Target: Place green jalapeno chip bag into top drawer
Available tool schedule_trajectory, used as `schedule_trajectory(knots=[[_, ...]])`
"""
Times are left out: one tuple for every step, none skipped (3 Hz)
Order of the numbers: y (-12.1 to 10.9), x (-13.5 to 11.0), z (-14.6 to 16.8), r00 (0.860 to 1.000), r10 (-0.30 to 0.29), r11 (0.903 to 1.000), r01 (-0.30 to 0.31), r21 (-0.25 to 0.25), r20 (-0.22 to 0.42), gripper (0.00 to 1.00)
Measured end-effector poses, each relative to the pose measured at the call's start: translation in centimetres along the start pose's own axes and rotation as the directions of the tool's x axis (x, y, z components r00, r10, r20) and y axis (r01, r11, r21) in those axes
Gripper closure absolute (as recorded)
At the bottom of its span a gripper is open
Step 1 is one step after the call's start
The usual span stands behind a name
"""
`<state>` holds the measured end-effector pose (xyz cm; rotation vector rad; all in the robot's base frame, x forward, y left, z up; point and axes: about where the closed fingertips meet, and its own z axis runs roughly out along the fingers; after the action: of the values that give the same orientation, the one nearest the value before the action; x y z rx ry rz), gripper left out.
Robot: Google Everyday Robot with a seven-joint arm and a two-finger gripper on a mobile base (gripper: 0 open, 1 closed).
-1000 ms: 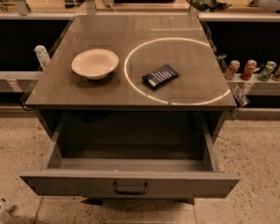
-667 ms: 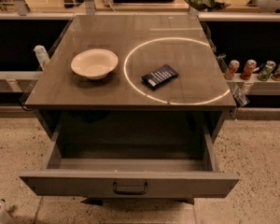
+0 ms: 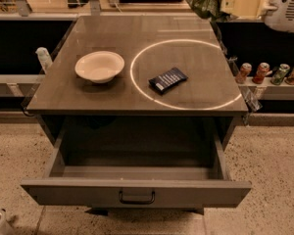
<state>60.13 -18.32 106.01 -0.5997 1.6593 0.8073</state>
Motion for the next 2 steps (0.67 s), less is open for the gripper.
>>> schedule_trajectory(knots=[[3.0, 0.3, -1.1, 0.985, 0.103, 0.9943, -0.106, 0.015, 0.141, 1.0], [3.6, 1.5, -1.6, 0.974, 0.147, 0.9862, -0.158, 0.05, 0.174, 1.0]])
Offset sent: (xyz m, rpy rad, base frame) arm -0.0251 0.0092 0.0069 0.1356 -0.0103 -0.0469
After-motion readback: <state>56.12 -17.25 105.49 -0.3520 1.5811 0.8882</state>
